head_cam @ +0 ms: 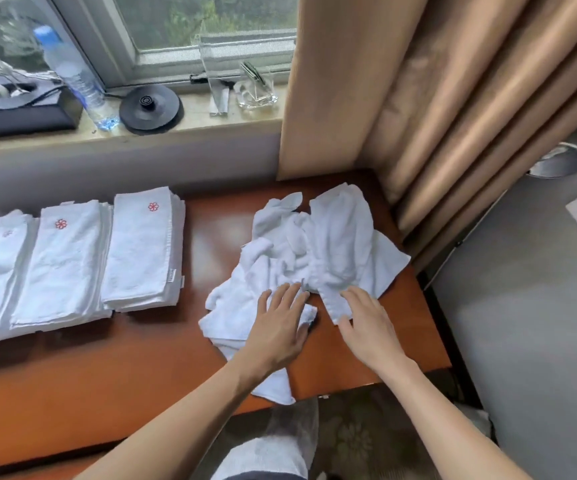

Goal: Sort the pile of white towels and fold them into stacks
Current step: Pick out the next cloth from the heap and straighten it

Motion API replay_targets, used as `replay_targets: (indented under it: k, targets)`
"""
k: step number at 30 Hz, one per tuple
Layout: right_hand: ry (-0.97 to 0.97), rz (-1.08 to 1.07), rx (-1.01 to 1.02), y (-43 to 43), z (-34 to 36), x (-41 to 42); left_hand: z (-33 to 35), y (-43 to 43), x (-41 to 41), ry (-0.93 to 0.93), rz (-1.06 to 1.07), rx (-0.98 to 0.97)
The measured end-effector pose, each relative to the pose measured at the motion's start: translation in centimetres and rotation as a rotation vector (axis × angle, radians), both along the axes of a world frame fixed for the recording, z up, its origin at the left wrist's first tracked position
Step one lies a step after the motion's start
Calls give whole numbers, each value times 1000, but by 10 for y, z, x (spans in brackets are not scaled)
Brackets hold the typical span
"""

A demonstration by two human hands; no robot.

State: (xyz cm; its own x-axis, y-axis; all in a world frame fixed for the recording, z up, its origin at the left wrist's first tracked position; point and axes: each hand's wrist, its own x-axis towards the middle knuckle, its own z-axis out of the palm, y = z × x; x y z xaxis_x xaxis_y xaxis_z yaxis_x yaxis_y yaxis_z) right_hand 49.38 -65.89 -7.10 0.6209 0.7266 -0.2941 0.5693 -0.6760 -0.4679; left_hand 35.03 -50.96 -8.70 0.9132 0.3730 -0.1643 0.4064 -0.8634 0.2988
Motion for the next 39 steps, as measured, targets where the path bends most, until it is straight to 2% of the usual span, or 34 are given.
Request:
replay_targets:
  k: [8,17,19,23,27,30,35,39]
  targets:
    - [95,47,-103,35,-36,88,-46,11,94,43,32,-102]
    - [364,-140,-93,55,-72,156,-63,10,145,118,82,-177]
    - [361,-144,-56,57,-79,168,-65,6,153,136,114,-192]
    - [292,-60,-45,47,-87,192,-71,-18,173,177,234,-208]
    - [443,129,-65,47,-77,223,-68,-37,199,192,400,-255]
    - [455,189,-57,58,-66,242,-63,-40,211,154,500,-272]
    - [517,265,66,45,-33,251,-36,-55,224,35,646,-343]
    - [560,341,130,41,8,258,3,-69,250,-56,716,-251]
